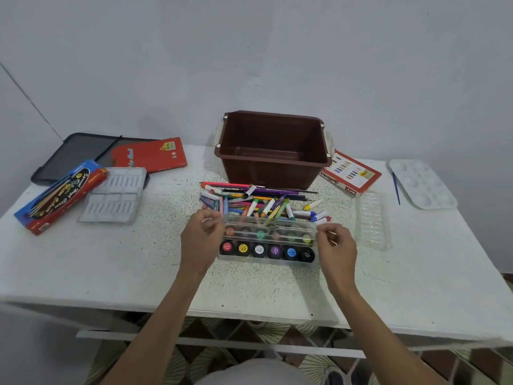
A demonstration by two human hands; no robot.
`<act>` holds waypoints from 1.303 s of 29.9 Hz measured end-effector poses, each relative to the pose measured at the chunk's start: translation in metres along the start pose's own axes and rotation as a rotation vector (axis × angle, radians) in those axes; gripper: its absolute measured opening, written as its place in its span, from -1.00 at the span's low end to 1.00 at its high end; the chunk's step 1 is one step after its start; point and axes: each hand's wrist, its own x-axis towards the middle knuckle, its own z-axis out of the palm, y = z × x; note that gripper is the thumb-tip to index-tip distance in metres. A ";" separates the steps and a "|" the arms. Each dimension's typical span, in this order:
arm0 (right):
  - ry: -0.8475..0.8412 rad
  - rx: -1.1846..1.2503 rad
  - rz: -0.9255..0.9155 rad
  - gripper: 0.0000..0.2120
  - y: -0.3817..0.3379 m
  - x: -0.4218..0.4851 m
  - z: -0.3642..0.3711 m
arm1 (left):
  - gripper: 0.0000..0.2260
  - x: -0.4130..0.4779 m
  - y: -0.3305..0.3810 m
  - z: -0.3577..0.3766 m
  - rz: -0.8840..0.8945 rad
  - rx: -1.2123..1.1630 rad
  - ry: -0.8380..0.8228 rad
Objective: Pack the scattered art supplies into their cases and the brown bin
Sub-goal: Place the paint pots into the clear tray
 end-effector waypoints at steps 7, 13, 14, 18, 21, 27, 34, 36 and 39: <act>-0.121 -0.212 -0.176 -0.81 0.011 -0.005 0.002 | -0.70 0.000 -0.017 0.006 0.084 0.218 -0.092; -0.169 -0.395 -0.281 -0.79 0.022 -0.009 0.003 | -0.57 -0.008 -0.020 0.013 0.020 0.297 -0.139; -0.169 -0.408 -0.285 -0.79 0.025 -0.009 0.003 | -0.57 -0.008 -0.020 0.014 0.024 0.315 -0.142; -0.176 -0.454 -0.319 -0.78 0.035 -0.010 0.002 | -0.58 -0.008 -0.024 0.013 0.054 0.360 -0.179; -0.180 -0.480 -0.350 -0.79 0.038 -0.011 0.002 | -0.58 -0.006 -0.030 0.014 0.090 0.407 -0.205; -0.170 -0.547 -0.454 -0.77 0.043 -0.011 0.001 | -0.58 -0.010 -0.035 0.016 0.186 0.532 -0.274; -0.234 -0.608 -0.565 -0.74 0.057 -0.008 -0.005 | -0.59 -0.013 -0.035 0.017 0.264 0.618 -0.263; -0.227 -0.627 -0.570 -0.73 0.058 -0.008 -0.004 | -0.57 -0.013 -0.036 0.021 0.306 0.707 -0.249; -0.220 -0.649 -0.569 -0.72 0.058 -0.009 -0.002 | -0.48 -0.011 -0.038 0.032 0.431 0.828 -0.301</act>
